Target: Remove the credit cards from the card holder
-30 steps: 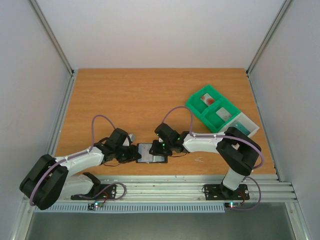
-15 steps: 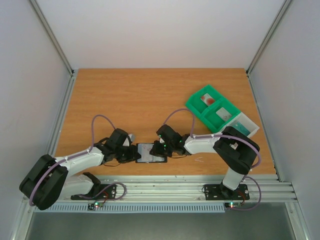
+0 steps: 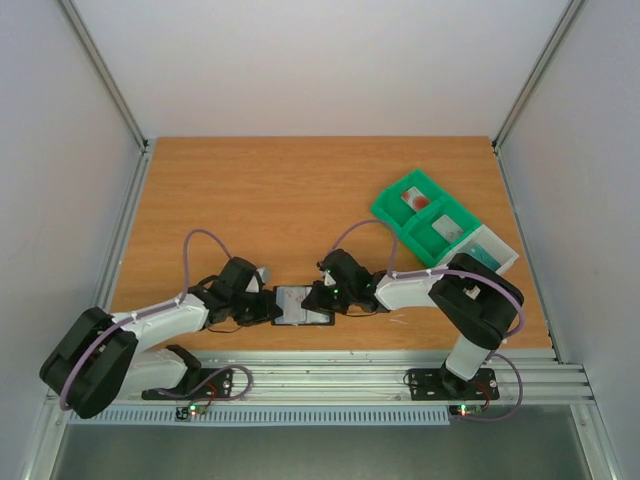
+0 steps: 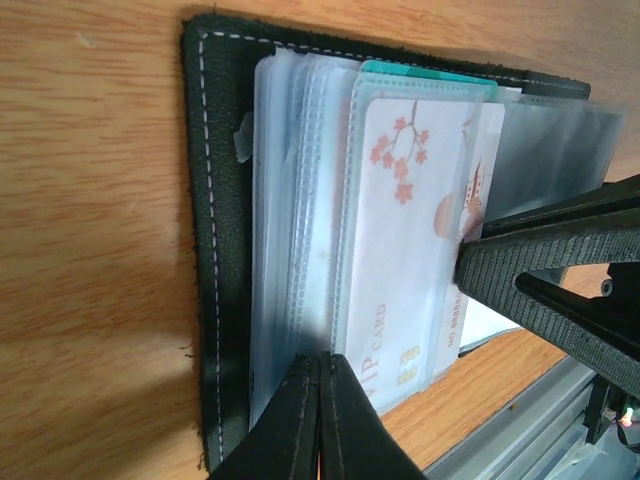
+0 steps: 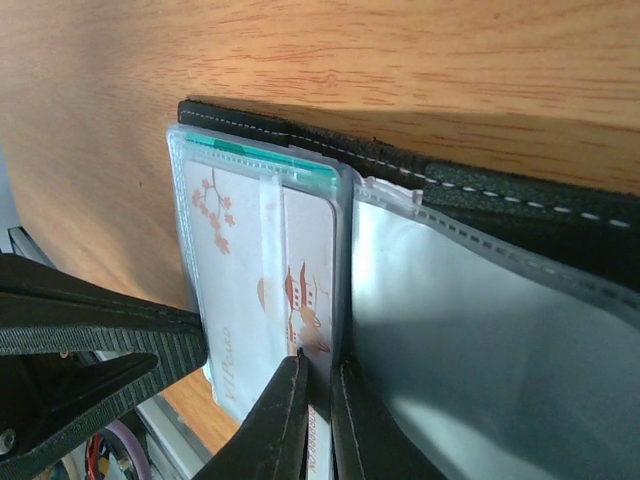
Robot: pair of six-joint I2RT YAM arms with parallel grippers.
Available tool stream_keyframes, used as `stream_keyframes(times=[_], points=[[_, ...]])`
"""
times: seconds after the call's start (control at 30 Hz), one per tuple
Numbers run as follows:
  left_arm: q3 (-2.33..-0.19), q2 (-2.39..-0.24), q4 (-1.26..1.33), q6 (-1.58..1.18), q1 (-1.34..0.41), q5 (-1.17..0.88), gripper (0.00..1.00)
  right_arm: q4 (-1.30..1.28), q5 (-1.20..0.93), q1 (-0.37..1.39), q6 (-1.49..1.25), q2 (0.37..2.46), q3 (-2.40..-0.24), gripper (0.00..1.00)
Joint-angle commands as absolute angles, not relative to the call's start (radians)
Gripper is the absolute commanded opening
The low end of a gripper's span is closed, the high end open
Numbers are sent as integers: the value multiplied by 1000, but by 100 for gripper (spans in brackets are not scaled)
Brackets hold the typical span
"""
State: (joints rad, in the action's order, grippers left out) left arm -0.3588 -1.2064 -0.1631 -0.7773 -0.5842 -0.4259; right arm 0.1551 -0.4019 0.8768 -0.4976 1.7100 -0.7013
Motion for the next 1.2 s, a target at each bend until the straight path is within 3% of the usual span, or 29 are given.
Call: stream_keyframes(times=[0.0, 0.33, 0.53, 0.93, 1.17], points=[[-326, -1259, -187, -772, -586, -341, 2, 149, -397, 848, -488, 1680, -669, 8], [-319, -1265, -184, -778, -586, -336, 1, 188, -435, 833, -483, 1666, -648, 10], [-313, -1263, -180, -783, -586, -338, 1, 221, -452, 833, -497, 1699, -648, 22], [-286, -1258, -158, -810, -585, -340, 2, 109, -435, 833, -474, 1740, -684, 19], [-284, -1258, -171, -817, -585, -330, 2, -163, -268, 834, -373, 1690, -739, 11]])
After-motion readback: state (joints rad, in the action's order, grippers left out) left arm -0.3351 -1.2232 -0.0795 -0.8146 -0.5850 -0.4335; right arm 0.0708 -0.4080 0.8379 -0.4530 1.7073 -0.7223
